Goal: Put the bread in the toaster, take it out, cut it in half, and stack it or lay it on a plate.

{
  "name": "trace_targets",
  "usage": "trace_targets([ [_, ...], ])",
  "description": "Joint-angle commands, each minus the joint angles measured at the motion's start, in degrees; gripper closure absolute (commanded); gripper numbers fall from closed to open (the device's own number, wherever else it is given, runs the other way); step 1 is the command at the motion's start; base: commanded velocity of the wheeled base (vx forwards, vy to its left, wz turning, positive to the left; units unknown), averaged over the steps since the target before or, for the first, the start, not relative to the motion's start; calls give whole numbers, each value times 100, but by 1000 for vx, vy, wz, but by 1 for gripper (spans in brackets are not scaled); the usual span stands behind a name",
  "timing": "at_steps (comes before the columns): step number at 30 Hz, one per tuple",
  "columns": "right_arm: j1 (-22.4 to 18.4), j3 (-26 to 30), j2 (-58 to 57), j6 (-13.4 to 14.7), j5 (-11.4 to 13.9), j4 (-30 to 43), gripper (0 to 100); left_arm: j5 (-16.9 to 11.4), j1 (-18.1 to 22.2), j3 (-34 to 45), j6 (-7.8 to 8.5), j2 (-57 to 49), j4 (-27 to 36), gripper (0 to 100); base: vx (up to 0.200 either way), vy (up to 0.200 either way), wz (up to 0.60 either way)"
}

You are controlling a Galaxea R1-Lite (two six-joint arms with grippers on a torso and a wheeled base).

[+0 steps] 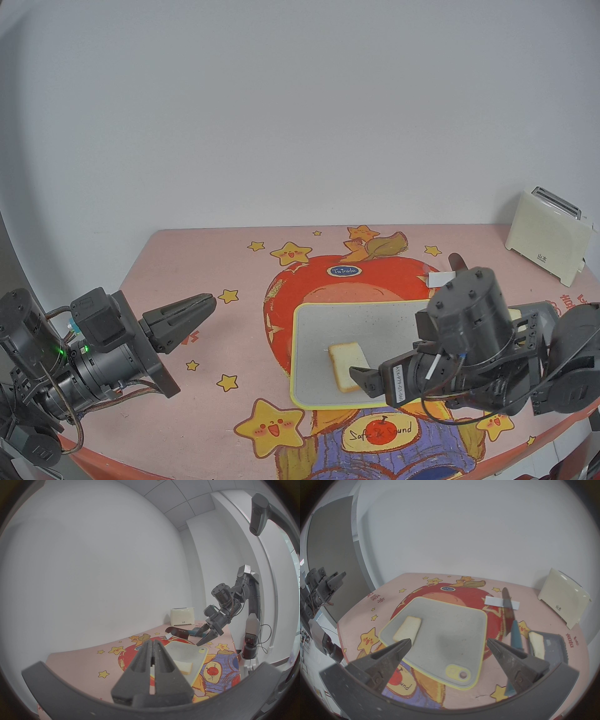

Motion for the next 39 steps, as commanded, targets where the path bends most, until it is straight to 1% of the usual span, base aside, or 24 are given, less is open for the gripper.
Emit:
trace_targets([
  [1, 151, -520, 584, 161, -154, 73, 0, 3, 1, 3, -1, 81, -4, 100, 0, 0, 0],
  [4, 274, -819, 769, 188, -189, 319, 0, 3, 1, 47, -1, 81, -4, 100, 0, 0, 0],
  [5, 283, -827, 778, 196, -198, 328, 0, 3, 1, 47, -1, 81, -4, 100, 0, 0, 0],
  [6, 335, -933, 866, 267, -207, 390, 0, 3, 1, 56, -1, 81, -4, 100, 0, 0, 0],
  [7, 397, -1065, 971, 416, -286, 460, 0, 3, 1, 56, -1, 81, -4, 100, 0, 0, 0],
  [8, 441, -1126, 1015, 478, -321, 521, 0, 3, 1, 56, -1, 81, -4, 100, 0, 0, 0],
  [9, 458, -1144, 1015, 486, -339, 548, 0, 3, 1, 56, -1, 81, -4, 100, 0, 0, 0],
  [12, 537, -1223, 1121, 627, -418, 873, 0, 3, 1, 56, -1, 81, -4, 100, 0, 0, 0],
  [15, 537, -1223, 1147, 750, -444, 943, 0, 3, 1, 65, -1, 81, -4, 100, 0, 0, 0],
  [26, 239, -1434, 1191, 750, -444, 943, 0, 3, 1, 91, -1, 169, -13, 100, 0, 0, 0],
  [39, 195, -1469, 1349, 838, -444, 943, 0, 3, 1, 91, -1, 169, -13, 100, 0, 0, 0],
])
